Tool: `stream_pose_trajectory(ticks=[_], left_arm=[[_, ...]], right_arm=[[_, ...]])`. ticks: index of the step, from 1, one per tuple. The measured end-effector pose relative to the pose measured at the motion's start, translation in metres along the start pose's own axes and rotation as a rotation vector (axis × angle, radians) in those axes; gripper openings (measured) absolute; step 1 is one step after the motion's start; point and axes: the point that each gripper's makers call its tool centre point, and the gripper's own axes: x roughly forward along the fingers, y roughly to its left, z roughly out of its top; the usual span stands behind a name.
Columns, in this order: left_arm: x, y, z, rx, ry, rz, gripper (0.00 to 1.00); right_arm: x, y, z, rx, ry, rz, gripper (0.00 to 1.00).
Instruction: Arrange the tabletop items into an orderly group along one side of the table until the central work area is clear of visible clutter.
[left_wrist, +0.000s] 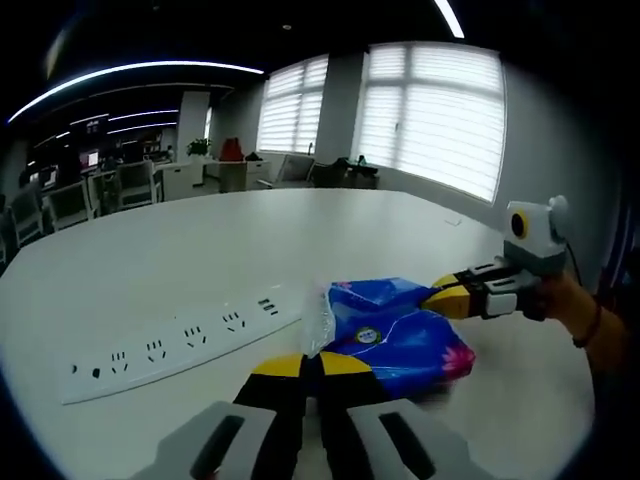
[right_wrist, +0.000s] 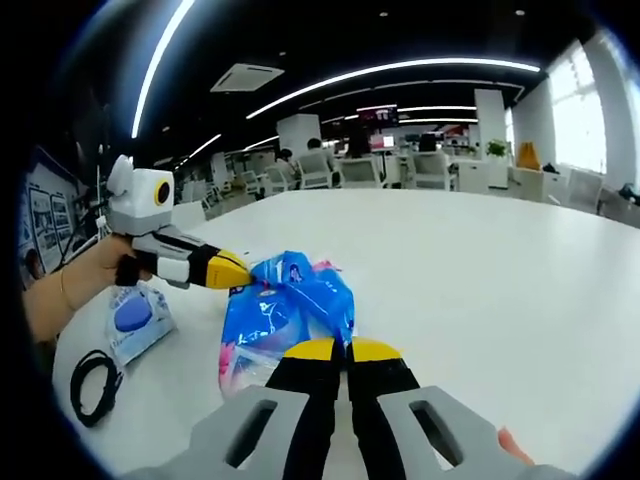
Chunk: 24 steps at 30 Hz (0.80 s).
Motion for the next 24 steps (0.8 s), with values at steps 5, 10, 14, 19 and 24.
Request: stream_pose_trajectory(ticks=[5, 10, 14, 19, 24], left_arm=[[-0.005, -0.003, 0.0, 0.01, 0.007, 0.003, 0.01], [-0.008, -0.006, -0.002, 0.022, 0.011, 0.0, 0.01], [-0.009, -0.007, -0.002, 0.026, 0.011, -0.001, 0.01], [-0.013, -0.008, -0.003, 0.033, 0.017, -0.001, 0.01], [-0.016, -0.009, -0.006, 0.025, 0.02, -0.001, 0.01]], right_arm=[[-0.003, 0.005, 0.0, -0.007, 0.006, 0.003, 0.0], [-0.007, 0.007, 0.0, -0.016, 0.011, 0.004, 0.0], [-0.007, 0.007, 0.001, -0.025, 0.016, 0.002, 0.0], [-0.008, 0.01, 0.001, -0.038, 0.026, 0.005, 0.0], [-0.009, 0.013, 0.0, -0.055, 0.034, 0.005, 0.0]])
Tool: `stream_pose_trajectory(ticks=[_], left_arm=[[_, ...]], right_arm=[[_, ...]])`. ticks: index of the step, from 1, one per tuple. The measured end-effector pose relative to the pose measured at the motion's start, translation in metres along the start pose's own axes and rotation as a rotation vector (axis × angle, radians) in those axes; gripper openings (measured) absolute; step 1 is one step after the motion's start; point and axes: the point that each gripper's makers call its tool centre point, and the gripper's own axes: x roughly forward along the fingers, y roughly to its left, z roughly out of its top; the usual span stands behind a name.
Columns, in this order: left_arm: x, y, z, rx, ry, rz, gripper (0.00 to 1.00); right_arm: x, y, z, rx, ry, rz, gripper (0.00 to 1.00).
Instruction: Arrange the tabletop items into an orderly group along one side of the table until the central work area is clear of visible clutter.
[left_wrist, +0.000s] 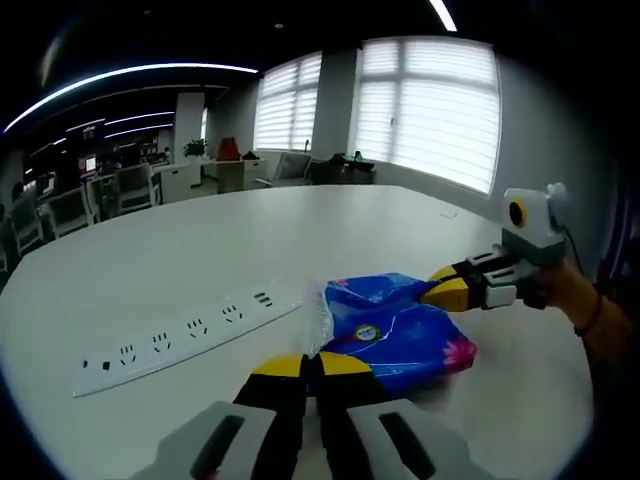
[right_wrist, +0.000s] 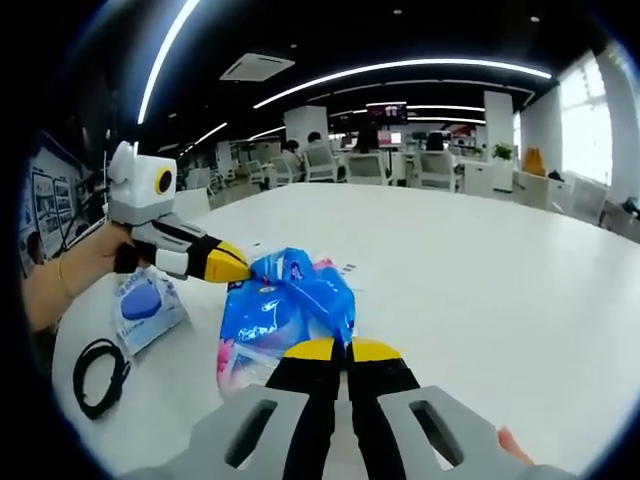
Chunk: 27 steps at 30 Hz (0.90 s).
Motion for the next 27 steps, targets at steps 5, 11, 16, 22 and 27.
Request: stream_pose_trajectory(ticks=[5, 11, 16, 22, 27], left_arm=[[-0.006, -0.002, -0.002, -0.003, 0.001, 0.0, 0.01], [-0.014, -0.005, -0.002, 0.006, 0.002, 0.002, 0.01], [-0.019, -0.011, -0.004, 0.016, 0.004, 0.004, 0.01], [-0.025, -0.017, -0.004, 0.018, 0.004, -0.001, 0.01], [-0.029, -0.019, -0.005, 0.018, 0.001, -0.004, 0.01]], right_arm=[[-0.002, 0.005, 0.0, -0.004, 0.006, 0.003, 0.0], [-0.008, 0.011, 0.0, -0.019, 0.013, 0.006, 0.0], [-0.014, 0.016, 0.0, -0.031, 0.019, 0.004, 0.0], [-0.022, 0.02, 0.0, -0.039, 0.024, 0.0, 0.0], [-0.024, 0.023, 0.0, -0.043, 0.027, 0.003, 0.0]])
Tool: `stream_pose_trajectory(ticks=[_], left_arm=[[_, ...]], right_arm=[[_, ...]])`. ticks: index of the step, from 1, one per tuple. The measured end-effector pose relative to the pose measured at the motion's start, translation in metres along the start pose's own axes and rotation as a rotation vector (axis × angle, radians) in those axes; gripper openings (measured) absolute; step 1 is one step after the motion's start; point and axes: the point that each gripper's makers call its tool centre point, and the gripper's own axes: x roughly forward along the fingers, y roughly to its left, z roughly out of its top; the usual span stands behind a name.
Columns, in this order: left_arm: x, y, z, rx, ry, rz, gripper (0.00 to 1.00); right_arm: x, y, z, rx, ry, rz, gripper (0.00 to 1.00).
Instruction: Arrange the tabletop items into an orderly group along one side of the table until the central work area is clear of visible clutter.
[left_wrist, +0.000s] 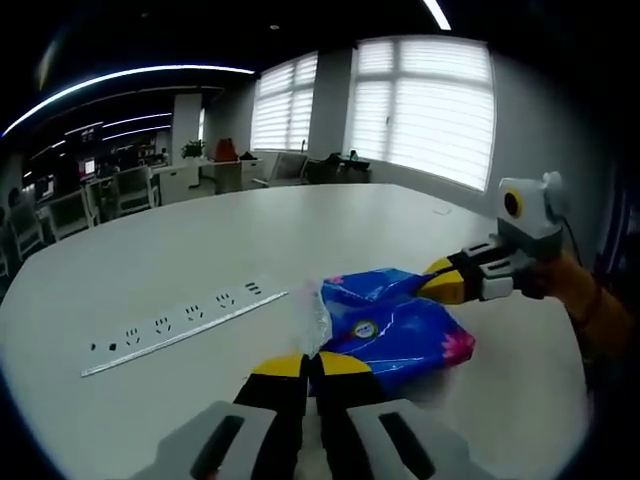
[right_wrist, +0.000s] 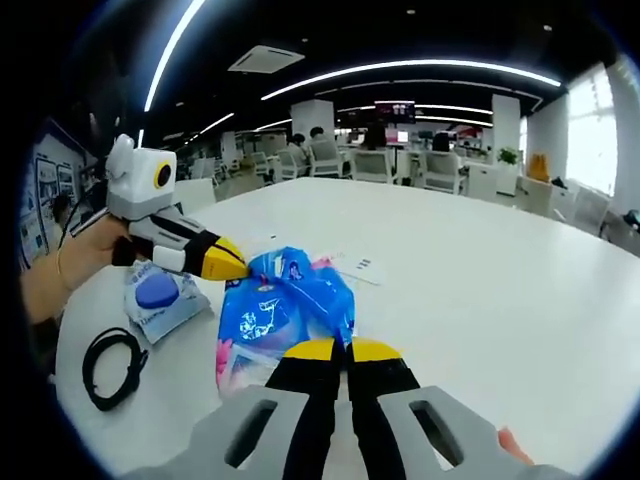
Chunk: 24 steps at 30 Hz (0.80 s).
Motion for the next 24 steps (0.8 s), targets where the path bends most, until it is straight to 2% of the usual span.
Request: stream_pose_trajectory(ticks=[24], left_arm=[[-0.014, -0.008, -0.007, 0.024, 0.013, 0.005, 0.01]], right_arm=[[-0.007, 0.013, -0.004, -0.015, 0.018, 0.004, 0.0]])
